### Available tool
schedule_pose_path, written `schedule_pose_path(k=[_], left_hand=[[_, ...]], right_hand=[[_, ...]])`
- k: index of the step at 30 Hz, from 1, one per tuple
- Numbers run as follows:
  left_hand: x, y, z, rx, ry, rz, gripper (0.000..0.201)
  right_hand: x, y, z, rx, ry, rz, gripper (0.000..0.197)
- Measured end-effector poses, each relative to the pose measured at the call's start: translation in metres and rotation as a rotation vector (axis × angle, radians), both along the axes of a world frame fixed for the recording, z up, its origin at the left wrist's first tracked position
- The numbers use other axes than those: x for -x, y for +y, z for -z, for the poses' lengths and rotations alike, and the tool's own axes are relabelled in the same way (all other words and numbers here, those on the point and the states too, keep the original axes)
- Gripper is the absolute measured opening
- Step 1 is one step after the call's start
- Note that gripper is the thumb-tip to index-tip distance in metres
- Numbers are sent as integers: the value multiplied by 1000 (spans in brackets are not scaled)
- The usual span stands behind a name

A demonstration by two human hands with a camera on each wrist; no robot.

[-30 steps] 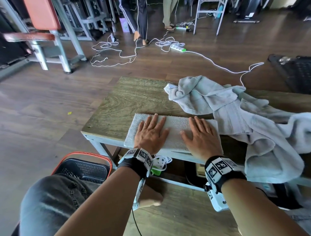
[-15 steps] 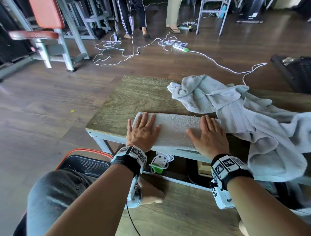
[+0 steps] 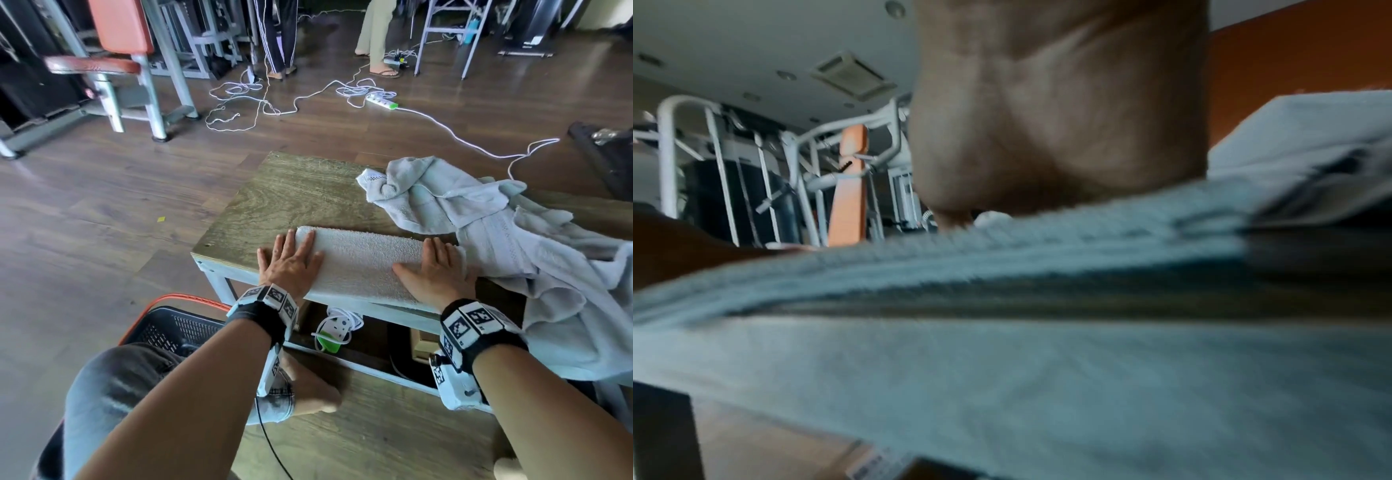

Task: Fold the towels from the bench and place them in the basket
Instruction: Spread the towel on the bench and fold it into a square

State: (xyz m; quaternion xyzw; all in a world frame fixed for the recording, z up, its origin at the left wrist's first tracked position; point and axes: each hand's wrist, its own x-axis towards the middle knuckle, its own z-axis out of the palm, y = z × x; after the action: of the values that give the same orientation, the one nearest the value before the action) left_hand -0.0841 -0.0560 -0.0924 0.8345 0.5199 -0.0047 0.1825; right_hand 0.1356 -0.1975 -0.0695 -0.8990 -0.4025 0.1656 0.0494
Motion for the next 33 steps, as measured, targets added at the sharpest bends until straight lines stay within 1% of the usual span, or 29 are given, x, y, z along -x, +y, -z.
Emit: schedule_pose_path(k=[2, 3, 4, 5, 6, 7, 8, 9, 11, 13, 16, 18, 21, 23, 26, 29, 31, 33], left_hand=[[0, 0, 0, 4, 3, -1, 61], [0, 0, 1, 2, -4, -3, 61], [0, -1, 3, -5, -14, -5, 61], [0, 0, 5, -17, -25, -5, 62], [0, 0, 5, -28, -33, -7, 62], [1, 1, 6, -37, -39, -11, 63], [1, 1, 6, -41, -43, -17, 64], [0, 0, 6, -43, -48, -25, 67], [-1, -1, 7, -58, -71, -74, 79], [-4, -2, 8, -73, -83, -135, 90], [-5, 0, 9, -50, -79, -158, 96], [-4, 1, 8, -41, -83, -156, 98], [-4, 2, 4, -32, -78, -153, 96], [-4, 2, 3, -34, -67, -150, 94], [-5, 2, 4, -70, -72, -158, 92], [-8, 3, 6, -85, -45, -178, 94], [-10, -2, 6, -120, -33, -236, 97], [-10, -16, 4, -224, -18, -339, 98]], right_hand=[[11, 14, -8, -51, -57, -7, 91], [19, 22, -10, -123, -118, -53, 87], [28, 28, -11, -222, -177, -130, 79], [37, 34, -10, -312, -206, -226, 71], [45, 39, -7, -361, -209, -318, 66], [53, 41, -1, -357, -183, -384, 64], [60, 41, 6, -312, -144, -409, 64], [64, 40, 13, -245, -113, -404, 64], [67, 39, 26, -163, -126, -380, 65], [65, 39, 28, -149, -140, -381, 66], [63, 41, 24, -115, -86, -414, 66], [57, 39, 19, -109, -21, -455, 66], [39, 28, 6, -184, 86, -535, 69], [21, 12, 0, -185, 57, -565, 65], [-5, -19, -2, -126, 49, -593, 59], [-19, -44, 4, -123, -1, -629, 62], [-20, -48, 11, -122, -31, -635, 61], [-17, -45, 13, -104, 3, -621, 58]])
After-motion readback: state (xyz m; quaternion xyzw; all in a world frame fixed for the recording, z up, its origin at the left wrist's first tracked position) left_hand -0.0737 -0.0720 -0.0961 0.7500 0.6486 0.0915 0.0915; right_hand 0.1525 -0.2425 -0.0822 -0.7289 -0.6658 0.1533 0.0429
